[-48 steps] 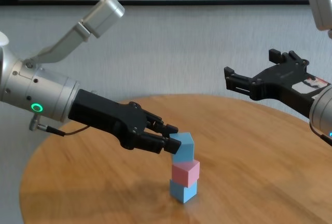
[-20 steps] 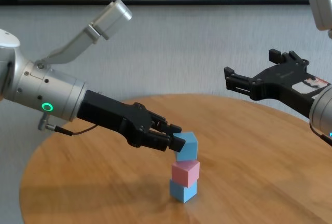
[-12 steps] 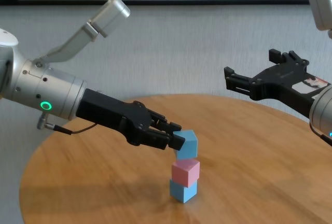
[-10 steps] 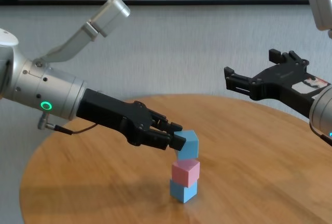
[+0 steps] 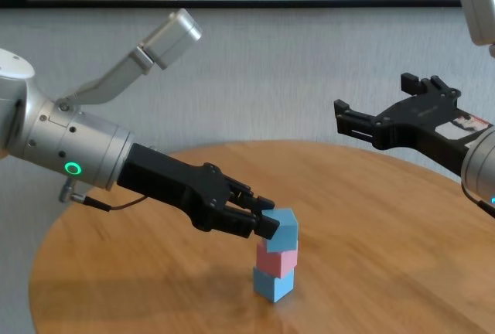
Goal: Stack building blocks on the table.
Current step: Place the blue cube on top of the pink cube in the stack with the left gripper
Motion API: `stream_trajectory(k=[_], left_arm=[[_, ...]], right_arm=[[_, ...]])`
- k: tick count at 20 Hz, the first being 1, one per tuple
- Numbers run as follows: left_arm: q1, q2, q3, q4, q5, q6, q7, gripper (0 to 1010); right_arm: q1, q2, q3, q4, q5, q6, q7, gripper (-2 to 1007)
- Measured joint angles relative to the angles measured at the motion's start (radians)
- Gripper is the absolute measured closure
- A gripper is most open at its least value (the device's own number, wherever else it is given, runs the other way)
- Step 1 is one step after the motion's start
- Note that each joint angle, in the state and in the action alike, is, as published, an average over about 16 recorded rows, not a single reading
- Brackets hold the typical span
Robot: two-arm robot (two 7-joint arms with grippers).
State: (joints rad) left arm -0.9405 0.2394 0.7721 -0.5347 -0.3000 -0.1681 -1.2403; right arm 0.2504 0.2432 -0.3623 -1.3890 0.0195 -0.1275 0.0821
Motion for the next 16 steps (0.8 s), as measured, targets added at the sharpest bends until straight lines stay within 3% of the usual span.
stream_trajectory(k=[16], left_arm=[[-0.003,-0.005,0.001,0.011,0.005,-0.006,0.001,577]], right_arm=[[0.000,0.000,0.000,0.000,0.000,0.000,0.000,0]])
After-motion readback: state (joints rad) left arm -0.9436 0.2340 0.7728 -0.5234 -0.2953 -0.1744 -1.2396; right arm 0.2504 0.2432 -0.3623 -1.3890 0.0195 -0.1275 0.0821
